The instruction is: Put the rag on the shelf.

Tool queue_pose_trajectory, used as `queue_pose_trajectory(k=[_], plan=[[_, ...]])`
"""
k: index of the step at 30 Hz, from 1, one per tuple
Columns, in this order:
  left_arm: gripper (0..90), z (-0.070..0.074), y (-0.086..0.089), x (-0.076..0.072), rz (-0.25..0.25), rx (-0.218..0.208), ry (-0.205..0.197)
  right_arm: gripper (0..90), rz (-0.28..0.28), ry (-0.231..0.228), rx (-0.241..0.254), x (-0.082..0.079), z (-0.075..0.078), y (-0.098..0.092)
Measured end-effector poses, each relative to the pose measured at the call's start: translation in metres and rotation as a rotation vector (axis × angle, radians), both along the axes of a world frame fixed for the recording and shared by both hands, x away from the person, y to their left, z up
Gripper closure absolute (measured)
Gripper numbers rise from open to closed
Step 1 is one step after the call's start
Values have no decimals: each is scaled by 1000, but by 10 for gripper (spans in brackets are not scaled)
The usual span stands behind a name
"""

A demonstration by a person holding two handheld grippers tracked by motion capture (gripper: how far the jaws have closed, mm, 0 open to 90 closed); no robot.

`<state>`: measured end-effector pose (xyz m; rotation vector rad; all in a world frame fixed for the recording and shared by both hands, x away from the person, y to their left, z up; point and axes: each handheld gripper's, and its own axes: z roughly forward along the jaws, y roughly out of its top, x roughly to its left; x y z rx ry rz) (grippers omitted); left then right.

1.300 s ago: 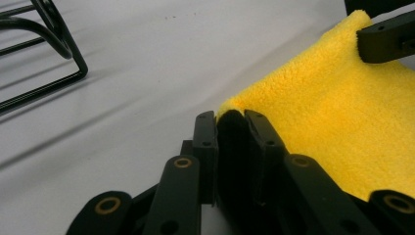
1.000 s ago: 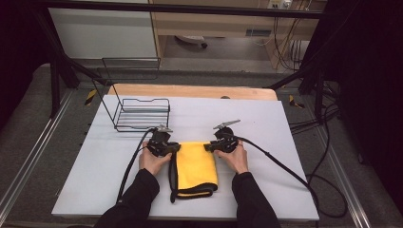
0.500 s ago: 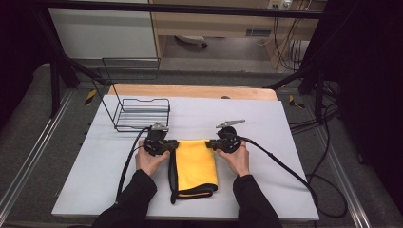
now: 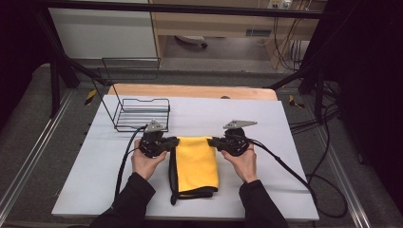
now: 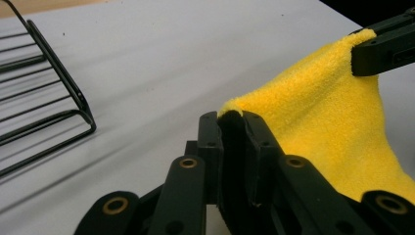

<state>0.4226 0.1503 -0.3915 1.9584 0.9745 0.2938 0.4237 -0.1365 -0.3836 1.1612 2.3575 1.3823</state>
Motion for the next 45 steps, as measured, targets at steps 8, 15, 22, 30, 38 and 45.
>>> queue_pose_trajectory(k=[8,15,22,30,38,45], plan=[[791,22,-3,-10,-6,-22,-58,829,-11,-58,44,-10,17,-8],[791,38,-1,-18,-12,-53,-106,831,-13,-110,64,-17,30,-11],[791,55,0,-29,-22,-73,-163,832,-15,-171,80,-26,48,-13],[791,71,4,-37,-24,-97,-215,833,-8,-240,86,-34,68,-11],[791,90,8,-43,-17,-116,-271,834,-13,-314,95,-40,85,-7],[791,104,13,-50,4,-151,-347,836,-24,-398,119,-46,97,-3]])
